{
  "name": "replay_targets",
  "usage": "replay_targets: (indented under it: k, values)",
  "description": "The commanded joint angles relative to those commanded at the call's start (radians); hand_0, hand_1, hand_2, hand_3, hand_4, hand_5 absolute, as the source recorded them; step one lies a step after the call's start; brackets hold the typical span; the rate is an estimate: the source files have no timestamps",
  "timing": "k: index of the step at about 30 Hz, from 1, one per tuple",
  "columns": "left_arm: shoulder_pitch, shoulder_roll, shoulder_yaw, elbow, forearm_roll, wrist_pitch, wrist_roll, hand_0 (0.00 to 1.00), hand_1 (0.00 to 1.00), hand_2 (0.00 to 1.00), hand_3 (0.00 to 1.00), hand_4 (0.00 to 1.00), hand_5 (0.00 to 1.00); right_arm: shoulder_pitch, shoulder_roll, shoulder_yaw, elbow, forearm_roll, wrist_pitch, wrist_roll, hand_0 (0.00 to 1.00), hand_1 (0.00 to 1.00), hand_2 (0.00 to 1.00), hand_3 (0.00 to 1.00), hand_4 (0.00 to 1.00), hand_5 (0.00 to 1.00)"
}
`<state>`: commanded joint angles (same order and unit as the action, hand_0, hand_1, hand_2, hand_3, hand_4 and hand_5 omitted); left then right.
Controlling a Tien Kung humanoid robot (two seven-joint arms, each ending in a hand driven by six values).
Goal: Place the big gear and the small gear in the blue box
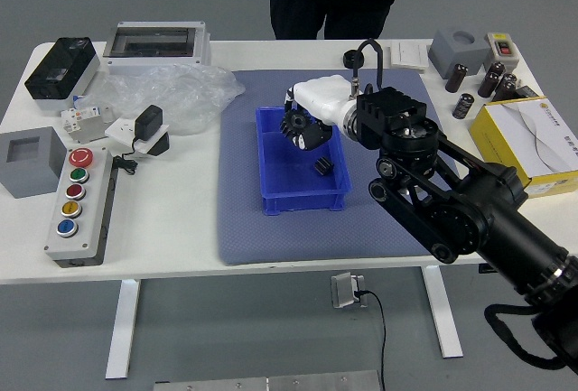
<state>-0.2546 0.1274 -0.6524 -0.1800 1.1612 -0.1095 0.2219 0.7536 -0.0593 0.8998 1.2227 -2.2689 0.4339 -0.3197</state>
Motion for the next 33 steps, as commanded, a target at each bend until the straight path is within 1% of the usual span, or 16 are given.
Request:
replay_targets:
  k: [2,3,8,9,13,16,19,20,21,24,26,27,32,33]
  values:
    - [0.0,0.0,0.001,0.0,-0.001,0.0,0.0,0.778,0.746,0.737,0.673,0.546,0.25,0.0,0.0,0.005,-0.004,0.0,0.007,0.0,0.654,0.562,0.646,0.758,0.731,0.309]
    - [0.0,-0.001,0.001,0.0,-0.002,0.0,0.0,0.778,0.746,0.736,0.674,0.546,0.248,0.001,0.0,0.009,-0.007,0.0,0.013,0.002,0.734,0.697,0.835,0.924,0.831,0.415]
    - [-0.001,-0.002,0.004,0.0,-0.005,0.0,-0.001,0.778,0.746,0.736,0.674,0.546,0.248,0.003,0.0,0.02,-0.014,0.0,0.026,0.006,0.734,0.697,0.835,0.924,0.831,0.415]
    - [-0.001,-0.002,0.004,0.0,-0.006,0.0,-0.001,0.778,0.746,0.736,0.673,0.546,0.247,0.003,0.0,0.022,-0.014,0.0,0.028,0.006,0.771,0.75,0.891,0.94,0.857,0.45]
    - [-0.002,-0.002,0.004,0.0,-0.007,0.0,-0.002,0.778,0.746,0.736,0.673,0.546,0.247,0.0,-0.001,0.033,-0.014,0.0,0.029,0.006,0.771,0.75,0.891,0.94,0.857,0.45]
    - [-0.002,-0.002,0.003,0.0,-0.007,0.001,-0.002,0.778,0.745,0.735,0.673,0.546,0.245,-0.007,-0.007,0.053,-0.005,0.0,0.024,0.005,0.776,0.754,0.898,0.935,0.867,0.467]
    - [-0.002,-0.002,0.001,0.0,-0.009,0.002,-0.003,0.778,0.745,0.735,0.673,0.546,0.245,-0.021,-0.024,0.09,0.015,0.0,0.006,0.003,0.776,0.754,0.898,0.935,0.867,0.467]
    - [-0.002,-0.002,-0.002,0.0,-0.008,0.002,-0.002,0.778,0.745,0.735,0.673,0.546,0.245,-0.028,-0.033,0.108,0.024,0.0,-0.005,0.003,0.776,0.754,0.898,0.935,0.867,0.467]
    - [-0.003,-0.002,-0.003,0.0,-0.009,0.003,-0.003,0.778,0.745,0.736,0.673,0.547,0.245,-0.038,-0.044,0.127,0.034,0.0,-0.02,0.003,0.791,0.775,0.894,0.922,0.798,0.482]
    - [-0.005,-0.002,-0.006,0.0,-0.01,0.004,-0.005,0.778,0.745,0.736,0.673,0.547,0.245,-0.069,-0.075,0.181,0.06,0.001,-0.07,0.004,0.791,0.775,0.894,0.922,0.798,0.482]
    - [-0.005,-0.001,-0.009,0.0,-0.01,0.005,-0.006,0.778,0.745,0.736,0.673,0.547,0.245,-0.101,-0.1,0.225,0.078,0.028,-0.109,0.006,0.791,0.775,0.894,0.922,0.798,0.482]
    - [-0.005,0.0,-0.01,0.0,-0.011,0.006,-0.007,0.778,0.745,0.735,0.673,0.548,0.245,-0.115,-0.11,0.243,0.085,0.044,-0.125,0.008,0.845,0.835,0.923,0.929,0.616,0.527]
    - [-0.002,0.002,-0.017,0.0,-0.005,0.007,-0.008,0.778,0.745,0.735,0.673,0.548,0.245,-0.198,-0.157,0.351,0.115,0.157,-0.213,0.03,0.845,0.835,0.923,0.929,0.616,0.527]
    - [-0.002,0.002,-0.018,0.0,-0.004,0.007,-0.008,0.778,0.745,0.736,0.673,0.55,0.245,-0.213,-0.164,0.37,0.118,0.181,-0.227,0.036,0.892,0.869,0.944,0.917,0.529,0.641]
